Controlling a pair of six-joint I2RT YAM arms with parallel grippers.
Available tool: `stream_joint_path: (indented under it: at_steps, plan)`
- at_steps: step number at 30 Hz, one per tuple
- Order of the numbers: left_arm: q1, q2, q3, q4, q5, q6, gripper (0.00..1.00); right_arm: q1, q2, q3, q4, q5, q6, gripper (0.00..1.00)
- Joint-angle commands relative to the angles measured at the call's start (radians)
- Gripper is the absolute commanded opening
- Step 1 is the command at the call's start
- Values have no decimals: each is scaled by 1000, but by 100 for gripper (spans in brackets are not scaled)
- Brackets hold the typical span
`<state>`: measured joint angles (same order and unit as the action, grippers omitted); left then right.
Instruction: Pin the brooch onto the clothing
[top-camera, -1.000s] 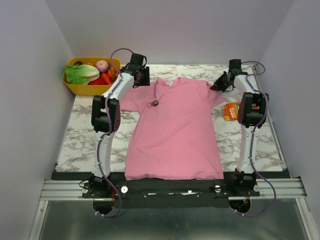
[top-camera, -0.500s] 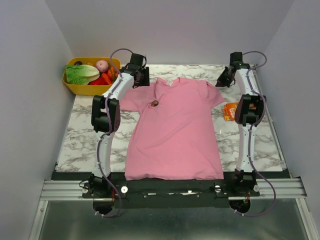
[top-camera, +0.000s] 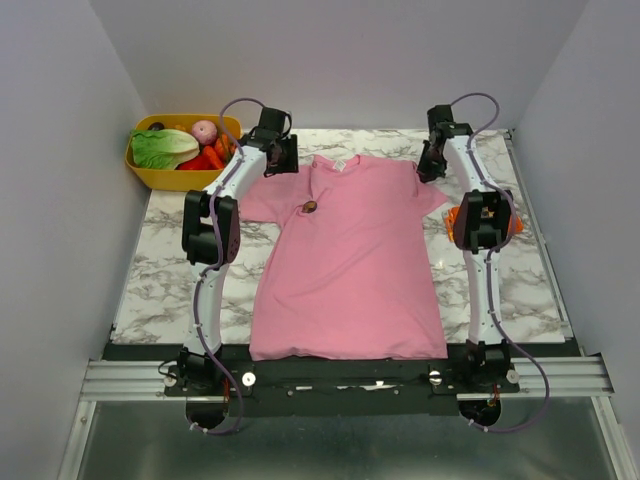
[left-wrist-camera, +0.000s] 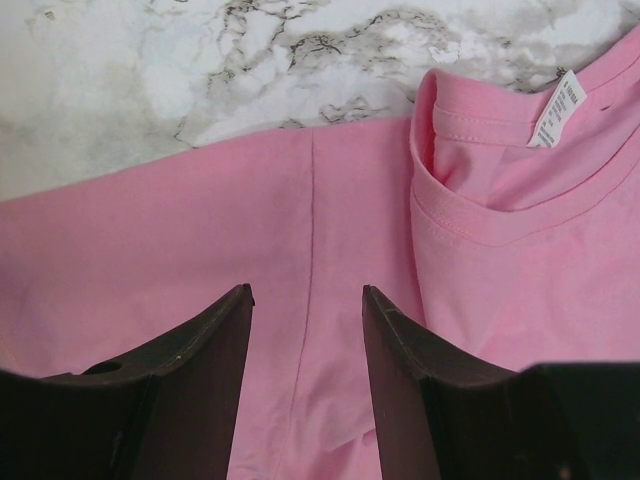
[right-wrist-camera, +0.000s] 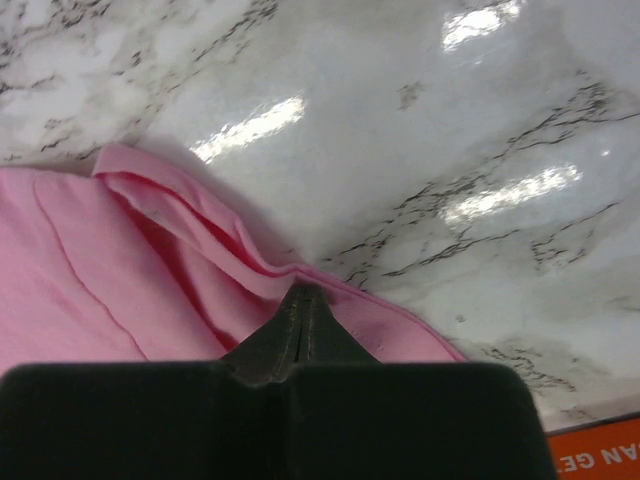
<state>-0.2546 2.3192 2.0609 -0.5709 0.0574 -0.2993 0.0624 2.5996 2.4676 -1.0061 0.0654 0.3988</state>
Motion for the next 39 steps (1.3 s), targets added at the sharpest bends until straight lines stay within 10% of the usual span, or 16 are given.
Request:
stream_joint_path:
  at_steps: [1, 17, 30, 39]
  plan:
    - [6, -3, -13, 6, 27, 9, 57, 24, 31, 53, -101, 128, -57, 0]
    - [6, -6, -16, -3, 27, 14, 57, 39, -213, -108, 38, 251, -94, 1]
    - [6, -1, -4, -30, -28, 23, 56, 74, -55, -56, -63, 143, -86, 1]
    - [6, 31, 44, -92, -103, 49, 28, 79, 17, 47, -178, 227, -101, 0]
